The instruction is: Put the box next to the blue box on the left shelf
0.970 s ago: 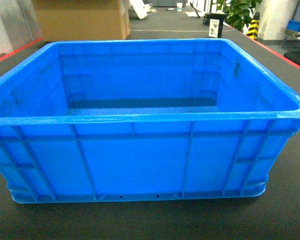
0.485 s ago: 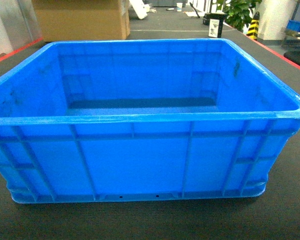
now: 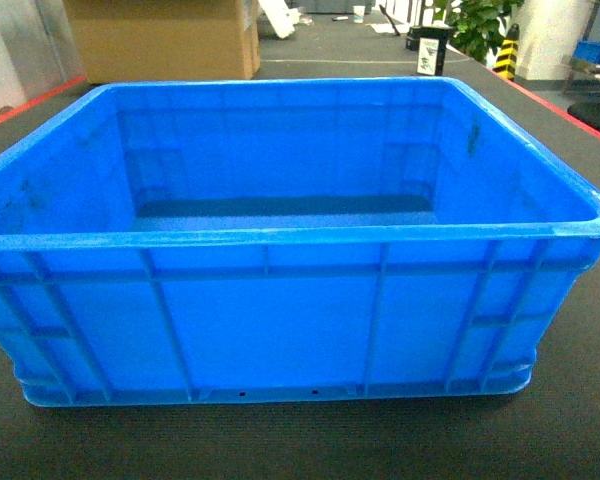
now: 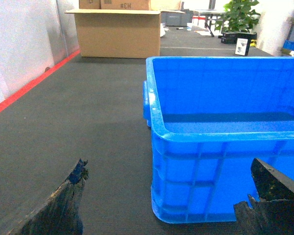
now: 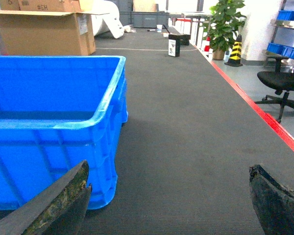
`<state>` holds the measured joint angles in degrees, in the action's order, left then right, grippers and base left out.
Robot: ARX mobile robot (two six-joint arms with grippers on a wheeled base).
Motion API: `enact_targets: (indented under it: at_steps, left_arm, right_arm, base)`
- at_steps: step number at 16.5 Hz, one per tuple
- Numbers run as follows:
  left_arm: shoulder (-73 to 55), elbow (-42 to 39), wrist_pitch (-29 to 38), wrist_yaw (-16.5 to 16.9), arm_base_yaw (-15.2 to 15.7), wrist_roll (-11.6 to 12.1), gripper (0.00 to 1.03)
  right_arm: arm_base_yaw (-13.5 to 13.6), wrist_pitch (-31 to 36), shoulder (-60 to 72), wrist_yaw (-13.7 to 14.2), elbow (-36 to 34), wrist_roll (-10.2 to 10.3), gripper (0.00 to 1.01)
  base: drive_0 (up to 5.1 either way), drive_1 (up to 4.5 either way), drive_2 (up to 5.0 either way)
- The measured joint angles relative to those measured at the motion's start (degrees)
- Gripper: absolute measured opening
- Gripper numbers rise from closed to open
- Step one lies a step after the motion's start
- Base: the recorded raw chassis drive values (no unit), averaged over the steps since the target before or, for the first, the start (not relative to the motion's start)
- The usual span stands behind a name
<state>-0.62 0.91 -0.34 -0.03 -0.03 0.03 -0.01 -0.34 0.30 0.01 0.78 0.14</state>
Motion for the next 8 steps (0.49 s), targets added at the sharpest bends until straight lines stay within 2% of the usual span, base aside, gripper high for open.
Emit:
enact_targets:
  at_steps: [8]
  left_arm:
    - [0.0,0.0,0.0,0.0,0.0,0.0,0.98]
  right_arm:
    - [0.0,0.0,0.0,0.0,0.0,0.0,0.98]
  base:
    - [0.0,0.0,0.0]
